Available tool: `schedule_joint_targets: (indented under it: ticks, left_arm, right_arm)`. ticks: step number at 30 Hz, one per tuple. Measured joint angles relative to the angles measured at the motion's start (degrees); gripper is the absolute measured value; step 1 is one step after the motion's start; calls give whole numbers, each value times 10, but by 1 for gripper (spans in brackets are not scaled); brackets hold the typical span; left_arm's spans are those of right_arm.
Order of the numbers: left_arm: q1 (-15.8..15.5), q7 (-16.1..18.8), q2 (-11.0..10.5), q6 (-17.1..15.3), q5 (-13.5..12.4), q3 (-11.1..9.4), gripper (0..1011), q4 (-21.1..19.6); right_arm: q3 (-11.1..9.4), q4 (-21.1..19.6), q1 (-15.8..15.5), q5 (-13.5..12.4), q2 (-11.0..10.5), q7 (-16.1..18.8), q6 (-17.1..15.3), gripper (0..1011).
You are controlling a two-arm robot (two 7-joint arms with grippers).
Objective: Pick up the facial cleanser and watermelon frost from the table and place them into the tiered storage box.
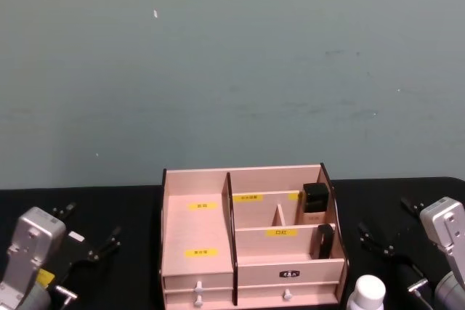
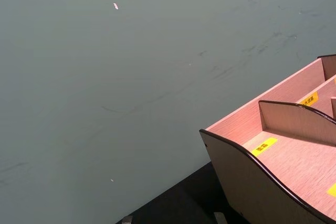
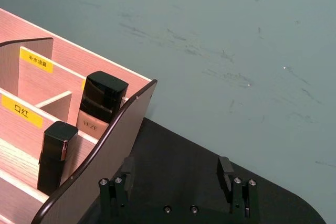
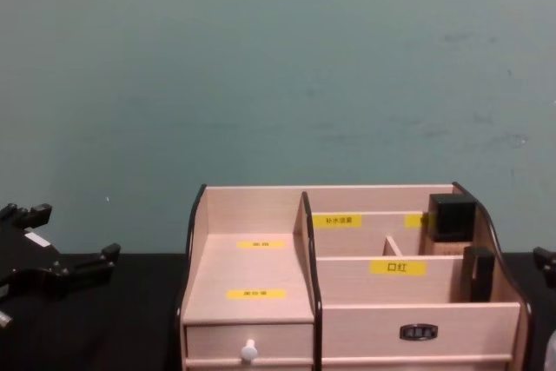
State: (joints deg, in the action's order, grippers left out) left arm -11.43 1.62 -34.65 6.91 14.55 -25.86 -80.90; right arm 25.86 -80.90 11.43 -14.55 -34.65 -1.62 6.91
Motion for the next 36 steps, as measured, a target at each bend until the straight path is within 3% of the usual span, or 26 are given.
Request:
schedule_joint_targets:
  ticks: [36]
  left_arm:
    - [0, 0, 0, 0, 0, 0, 1001, 0]
  right_arm:
    - [0, 0, 0, 0, 0, 0, 0, 1002]
